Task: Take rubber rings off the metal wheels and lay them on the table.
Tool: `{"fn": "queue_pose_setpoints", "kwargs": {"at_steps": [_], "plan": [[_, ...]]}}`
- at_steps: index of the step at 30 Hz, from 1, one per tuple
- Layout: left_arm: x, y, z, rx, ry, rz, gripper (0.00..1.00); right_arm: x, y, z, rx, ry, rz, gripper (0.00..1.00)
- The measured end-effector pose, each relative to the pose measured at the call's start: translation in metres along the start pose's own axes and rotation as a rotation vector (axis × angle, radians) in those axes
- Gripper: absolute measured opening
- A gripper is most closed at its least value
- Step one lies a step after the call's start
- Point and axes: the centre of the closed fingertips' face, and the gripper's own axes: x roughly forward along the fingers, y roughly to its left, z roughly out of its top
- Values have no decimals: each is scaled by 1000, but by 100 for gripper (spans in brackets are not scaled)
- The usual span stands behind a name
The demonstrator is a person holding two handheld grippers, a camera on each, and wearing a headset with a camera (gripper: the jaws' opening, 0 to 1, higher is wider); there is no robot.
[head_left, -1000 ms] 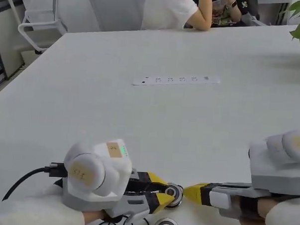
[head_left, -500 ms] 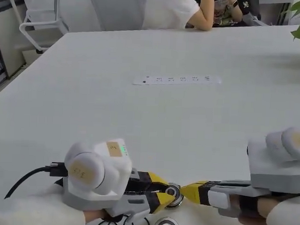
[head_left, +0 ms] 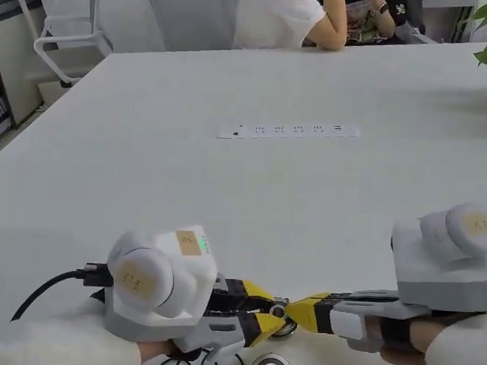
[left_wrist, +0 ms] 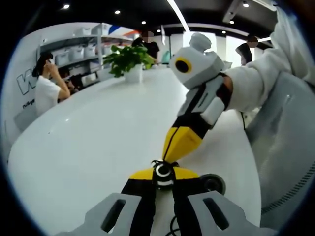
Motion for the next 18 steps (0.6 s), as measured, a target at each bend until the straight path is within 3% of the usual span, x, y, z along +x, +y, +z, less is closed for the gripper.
{"fn": "queue_pose_setpoints", "kwargs": {"at_steps": [18], "plan": [[0, 0, 0, -1, -2, 5, 12, 2, 7, 4, -36, -5, 31, 0]]}}
